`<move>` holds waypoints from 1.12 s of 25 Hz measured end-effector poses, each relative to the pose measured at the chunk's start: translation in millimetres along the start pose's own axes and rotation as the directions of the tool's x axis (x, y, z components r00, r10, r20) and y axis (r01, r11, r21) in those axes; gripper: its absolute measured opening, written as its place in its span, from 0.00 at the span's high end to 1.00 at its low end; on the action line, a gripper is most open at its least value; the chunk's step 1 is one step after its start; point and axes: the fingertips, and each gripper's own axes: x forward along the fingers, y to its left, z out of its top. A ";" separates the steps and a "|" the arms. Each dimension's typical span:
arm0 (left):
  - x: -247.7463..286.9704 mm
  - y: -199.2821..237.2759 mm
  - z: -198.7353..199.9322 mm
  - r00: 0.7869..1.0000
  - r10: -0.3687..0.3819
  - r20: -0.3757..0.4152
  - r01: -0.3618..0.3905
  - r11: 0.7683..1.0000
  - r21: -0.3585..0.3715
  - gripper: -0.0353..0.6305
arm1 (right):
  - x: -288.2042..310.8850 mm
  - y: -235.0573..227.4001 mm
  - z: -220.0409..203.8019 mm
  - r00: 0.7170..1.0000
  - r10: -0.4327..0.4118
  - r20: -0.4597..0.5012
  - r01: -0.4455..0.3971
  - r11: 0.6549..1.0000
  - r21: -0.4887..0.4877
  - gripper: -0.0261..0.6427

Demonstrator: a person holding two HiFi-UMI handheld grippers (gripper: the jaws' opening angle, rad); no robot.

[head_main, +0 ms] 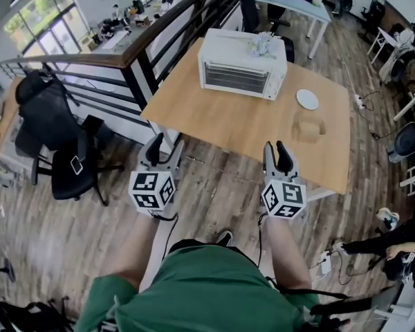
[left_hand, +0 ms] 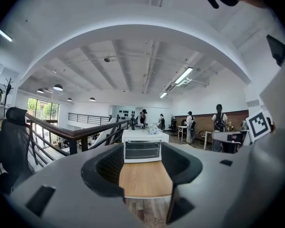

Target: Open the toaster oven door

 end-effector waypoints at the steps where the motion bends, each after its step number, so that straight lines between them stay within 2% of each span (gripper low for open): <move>1: 5.4 -3.3 0.9 1.000 0.005 0.001 -0.005 1.000 0.004 0.56 | 3.0 -6.9 0.7 1.000 0.001 0.001 -0.001 1.000 0.001 0.76; 6: 32.2 -11.3 2.0 1.000 0.022 -0.011 -0.022 1.000 0.015 0.56 | 19.9 -39.7 2.6 1.000 -0.010 -0.005 0.010 1.000 0.019 0.76; 11: 65.5 -1.2 -5.2 1.000 0.017 -0.026 -0.017 1.000 0.002 0.56 | 46.5 -52.6 -6.7 0.999 -0.022 -0.024 0.022 1.000 0.020 0.76; 17: 126.1 16.1 0.8 0.999 -0.030 -0.014 0.030 0.999 -0.010 0.56 | 90.0 -65.2 -5.3 0.997 -0.063 -0.031 0.063 0.998 0.003 0.76; 28: 255.3 85.6 13.1 0.991 -0.133 -0.013 0.132 0.991 -0.034 0.56 | 210.2 -67.8 0.0 0.985 -0.166 -0.045 0.165 0.986 -0.028 0.76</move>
